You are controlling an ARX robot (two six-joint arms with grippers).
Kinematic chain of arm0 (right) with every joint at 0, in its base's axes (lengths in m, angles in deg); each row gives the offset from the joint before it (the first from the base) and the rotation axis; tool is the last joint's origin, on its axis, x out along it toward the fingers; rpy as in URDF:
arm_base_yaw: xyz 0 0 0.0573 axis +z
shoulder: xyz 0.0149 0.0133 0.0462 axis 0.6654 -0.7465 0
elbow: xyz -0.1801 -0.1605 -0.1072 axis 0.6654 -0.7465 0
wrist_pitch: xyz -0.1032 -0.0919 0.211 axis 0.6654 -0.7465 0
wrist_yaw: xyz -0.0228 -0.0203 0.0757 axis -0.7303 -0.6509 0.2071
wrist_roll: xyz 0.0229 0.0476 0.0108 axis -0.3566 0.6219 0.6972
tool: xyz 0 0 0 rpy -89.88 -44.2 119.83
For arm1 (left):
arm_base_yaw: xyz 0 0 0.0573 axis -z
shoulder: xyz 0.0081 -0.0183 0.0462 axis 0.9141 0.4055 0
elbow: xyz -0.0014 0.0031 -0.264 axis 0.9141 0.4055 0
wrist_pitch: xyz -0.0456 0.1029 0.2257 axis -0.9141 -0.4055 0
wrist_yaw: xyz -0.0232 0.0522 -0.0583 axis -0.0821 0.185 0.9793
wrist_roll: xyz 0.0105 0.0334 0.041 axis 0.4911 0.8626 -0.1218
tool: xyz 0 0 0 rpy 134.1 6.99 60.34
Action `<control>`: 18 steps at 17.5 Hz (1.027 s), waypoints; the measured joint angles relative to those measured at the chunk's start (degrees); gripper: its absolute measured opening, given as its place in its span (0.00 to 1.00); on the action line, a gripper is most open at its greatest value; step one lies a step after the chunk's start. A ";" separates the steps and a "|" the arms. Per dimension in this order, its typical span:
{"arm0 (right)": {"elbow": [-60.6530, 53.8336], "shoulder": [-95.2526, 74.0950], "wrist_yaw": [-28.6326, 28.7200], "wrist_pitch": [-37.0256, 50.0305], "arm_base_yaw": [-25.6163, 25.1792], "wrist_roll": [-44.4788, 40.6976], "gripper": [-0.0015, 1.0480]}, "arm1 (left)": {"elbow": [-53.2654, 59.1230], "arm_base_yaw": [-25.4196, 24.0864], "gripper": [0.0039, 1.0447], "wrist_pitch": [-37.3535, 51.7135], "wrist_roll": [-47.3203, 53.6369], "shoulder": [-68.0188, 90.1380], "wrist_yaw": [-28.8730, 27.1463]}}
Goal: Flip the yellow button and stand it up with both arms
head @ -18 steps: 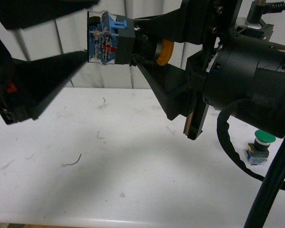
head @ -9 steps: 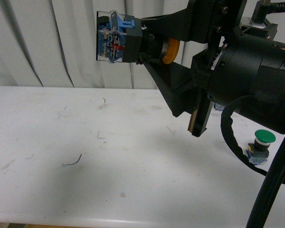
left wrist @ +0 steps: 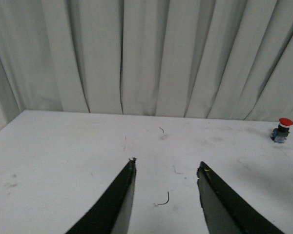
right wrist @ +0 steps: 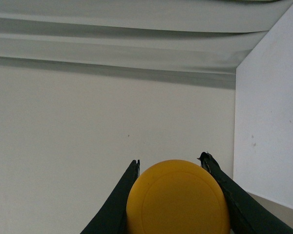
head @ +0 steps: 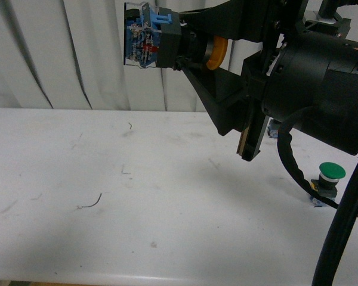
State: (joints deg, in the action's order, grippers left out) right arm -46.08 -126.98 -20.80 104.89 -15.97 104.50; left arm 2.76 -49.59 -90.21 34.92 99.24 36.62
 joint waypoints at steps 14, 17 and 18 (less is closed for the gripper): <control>1.22 0.11 0.11 0.02 0.52 -1.36 0.33 | 8.52 -16.44 0.01 1.33 0.81 -8.17 16.39; 1.44 0.00 0.09 0.04 0.59 -1.75 0.33 | 10.19 -16.46 0.01 0.50 0.81 -9.31 16.37; 1.44 0.00 0.04 0.04 0.59 -1.92 0.33 | 10.19 -16.46 0.01 1.51 0.79 -9.49 16.37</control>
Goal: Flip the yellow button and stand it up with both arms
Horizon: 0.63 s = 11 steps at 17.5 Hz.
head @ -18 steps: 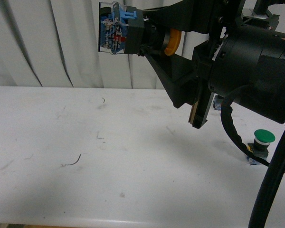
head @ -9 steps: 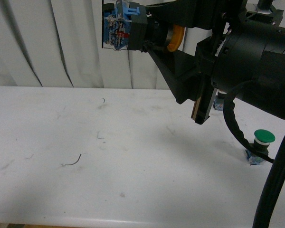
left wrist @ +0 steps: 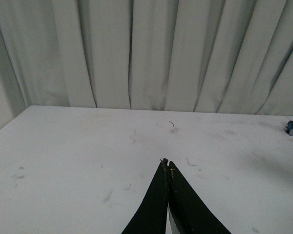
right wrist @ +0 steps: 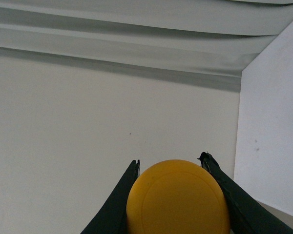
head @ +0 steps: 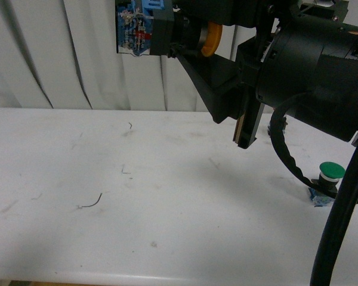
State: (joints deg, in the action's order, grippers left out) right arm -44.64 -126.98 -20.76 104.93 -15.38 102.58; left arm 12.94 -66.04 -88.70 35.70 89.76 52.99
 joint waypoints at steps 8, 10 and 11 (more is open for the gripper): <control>-1.84 8.07 -6.71 -0.50 -1.20 -23.30 0.33 | 0.00 0.00 0.11 -0.42 0.00 0.00 0.02; -0.50 12.22 -14.99 -10.14 -3.67 -39.91 0.33 | 0.00 0.02 0.32 -0.39 0.00 0.00 0.02; -0.42 12.37 -20.13 -14.82 -5.99 -49.53 0.33 | 0.00 0.02 0.44 -0.42 0.00 0.00 0.02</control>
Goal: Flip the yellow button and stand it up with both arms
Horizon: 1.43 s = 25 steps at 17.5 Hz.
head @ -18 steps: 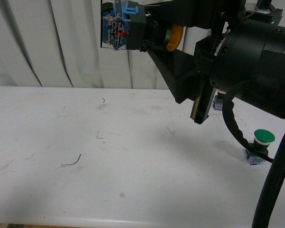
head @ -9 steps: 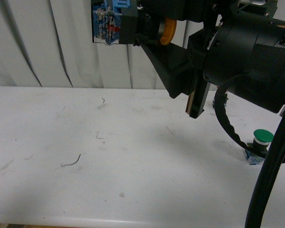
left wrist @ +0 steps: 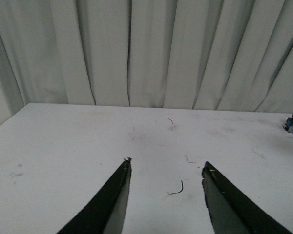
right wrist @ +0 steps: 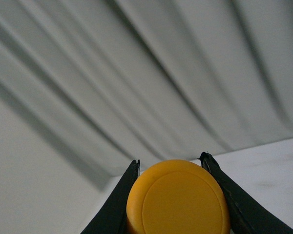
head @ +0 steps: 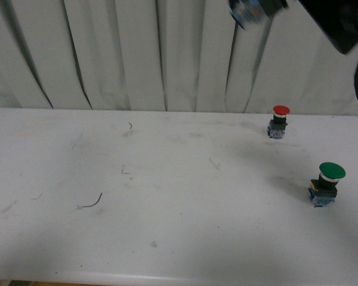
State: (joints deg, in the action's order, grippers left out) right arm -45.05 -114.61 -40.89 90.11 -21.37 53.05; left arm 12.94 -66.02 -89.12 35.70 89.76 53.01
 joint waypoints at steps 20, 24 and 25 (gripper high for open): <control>31.12 -29.64 -23.45 -34.75 -16.09 -33.70 0.33 | 0.00 0.00 0.94 0.00 0.02 0.00 0.00; 39.36 -36.11 -24.52 -42.49 -13.51 -29.16 0.33 | 0.00 0.00 0.94 0.00 0.02 0.00 -0.02; 41.00 -37.57 -24.52 -44.06 -12.85 -27.96 0.33 | 0.00 0.00 0.94 0.02 0.02 0.00 -0.02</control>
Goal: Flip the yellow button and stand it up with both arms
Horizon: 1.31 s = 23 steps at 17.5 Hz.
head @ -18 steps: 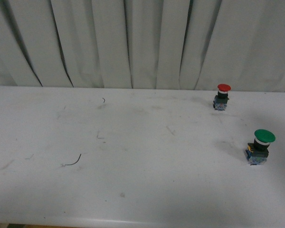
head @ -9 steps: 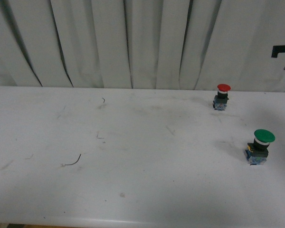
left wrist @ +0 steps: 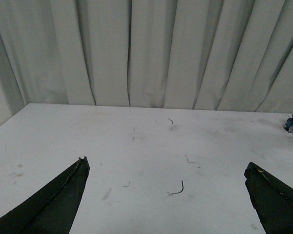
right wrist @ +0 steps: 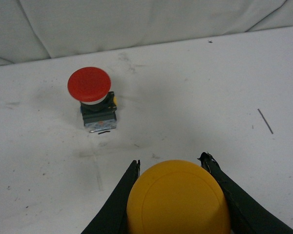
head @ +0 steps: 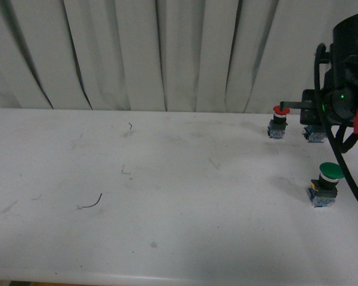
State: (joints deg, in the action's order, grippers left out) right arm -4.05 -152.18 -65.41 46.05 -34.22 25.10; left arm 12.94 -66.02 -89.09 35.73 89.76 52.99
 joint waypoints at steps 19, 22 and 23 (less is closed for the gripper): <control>7.34 -9.94 -0.39 -1.16 1.84 -0.57 0.33 | 0.00 0.00 0.94 -0.02 0.00 0.00 0.00; 7.74 -11.04 -0.48 -2.60 1.44 -0.98 0.33 | 0.00 -0.02 0.94 -0.02 0.00 0.00 0.00; 7.76 -11.26 -0.57 -2.36 1.29 -1.01 0.33 | 0.00 0.00 0.94 -0.02 0.00 0.00 0.00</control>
State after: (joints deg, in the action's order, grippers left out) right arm 3.71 -163.44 -65.98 43.69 -32.93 24.09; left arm 12.94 -66.02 -89.12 35.73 89.76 52.99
